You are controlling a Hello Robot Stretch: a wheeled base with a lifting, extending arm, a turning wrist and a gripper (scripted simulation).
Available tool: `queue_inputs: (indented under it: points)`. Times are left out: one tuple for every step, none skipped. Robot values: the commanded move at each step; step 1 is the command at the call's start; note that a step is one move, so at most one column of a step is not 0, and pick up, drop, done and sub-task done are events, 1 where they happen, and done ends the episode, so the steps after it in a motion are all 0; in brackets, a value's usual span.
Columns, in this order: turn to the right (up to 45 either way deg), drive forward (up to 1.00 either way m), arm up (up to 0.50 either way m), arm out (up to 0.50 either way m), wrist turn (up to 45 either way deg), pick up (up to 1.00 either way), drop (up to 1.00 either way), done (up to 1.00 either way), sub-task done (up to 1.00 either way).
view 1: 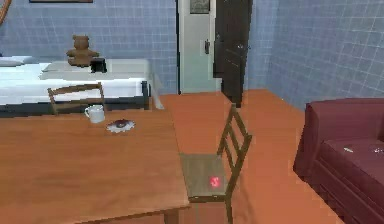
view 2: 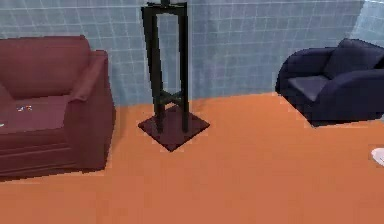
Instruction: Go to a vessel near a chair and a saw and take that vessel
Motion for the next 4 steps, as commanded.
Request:
queue_inputs:
  points:
    - [42.0,0.00,0.00,0.00,0.0,0.00,0.00,0.00,0.00]
    - [0.0,1.00,0.00,0.00,0.0,0.00,0.00,0.00,0.00]
    - [9.0,0.00,0.00,0.00,0.0,0.00,0.00,0.00,0.00]
    - [0.0,0.25,0.00,0.00,0.0,0.00,0.00,0.00,0.00]
